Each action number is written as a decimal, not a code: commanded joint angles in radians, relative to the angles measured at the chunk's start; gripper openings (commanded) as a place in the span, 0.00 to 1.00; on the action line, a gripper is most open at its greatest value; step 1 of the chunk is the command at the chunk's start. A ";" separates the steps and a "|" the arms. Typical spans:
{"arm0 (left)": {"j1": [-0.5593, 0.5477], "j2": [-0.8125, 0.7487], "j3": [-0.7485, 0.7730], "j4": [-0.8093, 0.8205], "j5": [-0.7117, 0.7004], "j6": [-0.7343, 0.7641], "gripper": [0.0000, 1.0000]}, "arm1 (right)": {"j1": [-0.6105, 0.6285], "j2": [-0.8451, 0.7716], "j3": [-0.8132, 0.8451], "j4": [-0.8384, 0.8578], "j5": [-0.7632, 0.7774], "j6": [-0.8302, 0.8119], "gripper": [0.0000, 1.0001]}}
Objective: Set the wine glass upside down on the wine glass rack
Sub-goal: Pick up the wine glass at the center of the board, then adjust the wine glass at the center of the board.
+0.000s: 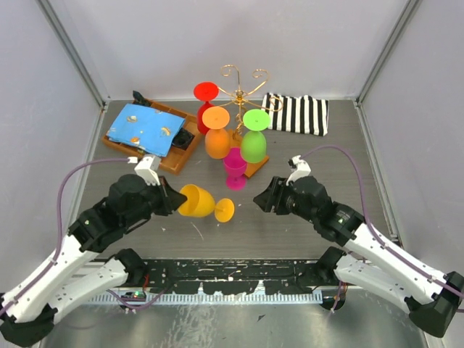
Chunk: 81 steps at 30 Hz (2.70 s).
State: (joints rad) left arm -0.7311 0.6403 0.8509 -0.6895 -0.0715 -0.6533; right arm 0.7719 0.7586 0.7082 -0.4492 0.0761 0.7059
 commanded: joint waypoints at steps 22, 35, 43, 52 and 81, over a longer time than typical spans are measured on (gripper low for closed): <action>-0.306 0.168 0.041 0.275 -0.317 0.017 0.00 | 0.015 -0.064 -0.270 0.452 -0.120 0.276 0.53; -0.307 0.153 0.027 0.301 -0.310 0.018 0.01 | 0.016 0.021 -0.296 0.553 -0.142 0.277 0.33; -0.307 0.148 0.020 0.322 -0.280 0.020 0.05 | 0.016 0.052 -0.284 0.585 -0.142 0.241 0.14; -0.308 0.096 -0.004 0.334 -0.244 0.032 0.47 | 0.015 0.016 -0.254 0.506 -0.096 0.161 0.00; -0.306 0.009 0.447 -0.045 -0.179 0.516 0.83 | 0.015 -0.124 0.127 0.194 -0.209 -0.690 0.00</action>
State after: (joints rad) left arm -1.0332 0.6052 1.2572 -0.7334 -0.3202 -0.2661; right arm 0.7883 0.6479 0.7406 -0.3183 0.0357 0.2558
